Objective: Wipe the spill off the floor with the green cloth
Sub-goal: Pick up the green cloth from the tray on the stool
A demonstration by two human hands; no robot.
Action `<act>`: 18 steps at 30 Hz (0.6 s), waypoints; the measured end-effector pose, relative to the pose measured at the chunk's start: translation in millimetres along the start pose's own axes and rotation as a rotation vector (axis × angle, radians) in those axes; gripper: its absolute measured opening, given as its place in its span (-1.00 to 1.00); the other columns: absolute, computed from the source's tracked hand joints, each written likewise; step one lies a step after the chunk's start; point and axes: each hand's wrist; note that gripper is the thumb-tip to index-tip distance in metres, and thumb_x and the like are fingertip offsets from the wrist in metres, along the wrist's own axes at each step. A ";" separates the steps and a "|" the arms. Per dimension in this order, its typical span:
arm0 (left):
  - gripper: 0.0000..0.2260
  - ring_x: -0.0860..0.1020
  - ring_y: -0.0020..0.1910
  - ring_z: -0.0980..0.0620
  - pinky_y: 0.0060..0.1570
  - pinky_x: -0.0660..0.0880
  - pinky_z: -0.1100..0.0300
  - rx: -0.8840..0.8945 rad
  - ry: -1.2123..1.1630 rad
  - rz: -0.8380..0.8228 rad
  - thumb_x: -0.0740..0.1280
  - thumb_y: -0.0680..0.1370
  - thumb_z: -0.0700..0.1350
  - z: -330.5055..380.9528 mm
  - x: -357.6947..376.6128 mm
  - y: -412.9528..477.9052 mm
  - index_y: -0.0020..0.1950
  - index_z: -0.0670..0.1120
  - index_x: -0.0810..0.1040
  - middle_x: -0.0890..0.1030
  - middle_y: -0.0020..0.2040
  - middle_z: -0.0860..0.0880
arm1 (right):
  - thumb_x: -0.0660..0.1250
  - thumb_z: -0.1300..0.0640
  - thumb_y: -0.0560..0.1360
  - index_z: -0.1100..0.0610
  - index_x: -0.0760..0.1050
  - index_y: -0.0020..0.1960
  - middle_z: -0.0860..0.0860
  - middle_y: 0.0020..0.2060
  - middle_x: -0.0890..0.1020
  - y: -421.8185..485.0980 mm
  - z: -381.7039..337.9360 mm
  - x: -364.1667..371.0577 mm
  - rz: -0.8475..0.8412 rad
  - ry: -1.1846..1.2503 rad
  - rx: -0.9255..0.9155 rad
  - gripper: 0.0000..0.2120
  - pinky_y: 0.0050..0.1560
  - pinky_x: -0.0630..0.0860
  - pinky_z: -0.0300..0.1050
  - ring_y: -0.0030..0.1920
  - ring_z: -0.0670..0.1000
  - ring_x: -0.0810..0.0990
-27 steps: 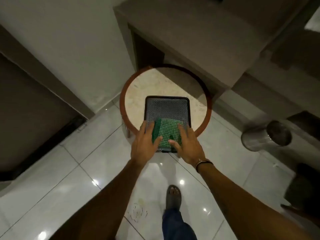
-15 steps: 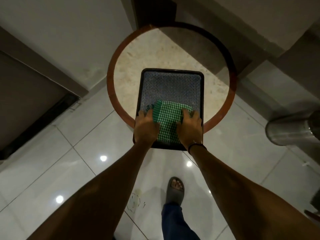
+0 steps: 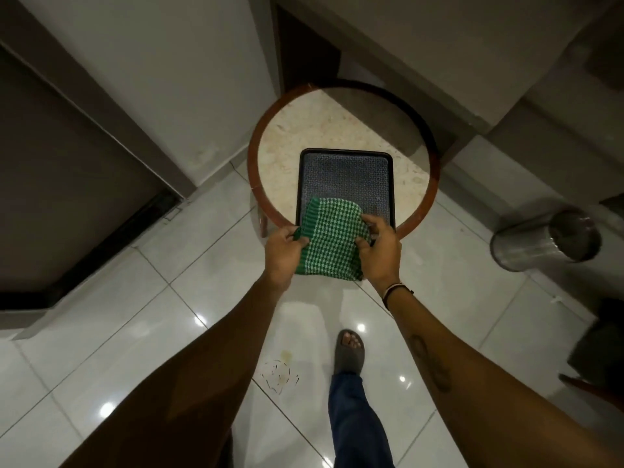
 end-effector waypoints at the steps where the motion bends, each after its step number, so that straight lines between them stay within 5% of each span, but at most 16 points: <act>1: -0.77 0.75 0.05 -0.09 0.01 0.74 0.20 -0.002 -0.026 -0.017 0.39 0.66 -0.34 -5.0 -16.6 -17.0 0.29 -0.21 0.71 0.78 0.13 -0.12 | 0.43 0.45 0.61 0.20 0.59 0.48 0.15 0.36 0.67 -22.9 -9.0 -1.6 0.003 0.012 -0.001 -0.53 0.53 0.57 0.13 0.37 0.14 0.64; 3: -0.73 0.74 0.21 -0.20 0.26 0.70 -0.01 -0.028 -0.081 -0.045 0.39 0.67 -0.33 -18.6 -51.0 -47.4 0.37 -0.24 0.68 0.76 0.25 -0.21 | 0.51 0.41 0.58 0.20 0.61 0.44 0.07 0.26 0.70 -69.7 -22.3 -2.0 0.025 0.037 0.003 -0.55 0.45 0.63 0.05 0.25 0.05 0.66; 6: -0.68 0.72 0.25 -0.23 0.34 0.67 -0.12 -0.075 -0.137 -0.124 0.38 0.68 -0.33 -45.5 -101.3 -88.6 0.44 -0.26 0.63 0.74 0.31 -0.25 | 0.59 0.38 0.52 0.21 0.61 0.41 0.04 0.10 0.70 -137.7 -27.8 5.1 0.089 0.178 0.095 -0.52 0.30 0.69 0.04 0.11 0.04 0.69; 11: -0.72 0.74 0.00 0.00 -0.08 0.72 0.22 -0.114 -0.117 -0.235 0.37 0.69 -0.31 -106.5 -203.0 -168.3 0.40 -0.23 0.66 0.76 0.17 -0.13 | 0.59 0.38 0.52 0.24 0.62 0.37 0.27 0.13 0.76 -270.2 -19.0 61.4 0.164 0.366 0.270 -0.55 0.30 0.74 0.24 0.15 0.25 0.78; 16: -0.75 0.74 -0.01 0.01 -0.11 0.72 0.23 -0.226 -0.096 -0.249 0.35 0.70 -0.32 -178.2 -272.5 -216.3 0.37 -0.23 0.67 0.77 0.07 -0.06 | 0.60 0.33 0.53 0.25 0.66 0.30 0.38 0.00 0.73 -364.8 13.3 118.2 0.075 0.409 0.392 -0.64 0.32 0.70 0.36 -0.01 0.18 0.72; 18: -0.77 0.73 -0.04 0.04 -0.19 0.71 0.28 -0.271 -0.069 -0.242 0.36 0.70 -0.32 -207.2 -289.2 -228.4 0.32 -0.20 0.68 0.76 0.01 -0.01 | 0.60 0.33 0.53 0.28 0.67 0.28 0.27 -0.07 0.68 -393.6 33.4 136.5 0.023 0.411 0.422 -0.66 0.31 0.68 0.43 0.00 0.19 0.68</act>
Point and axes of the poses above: each hand's wrist, its own y-axis towards the middle knuckle, its own x-axis out of the palm, z = x × y
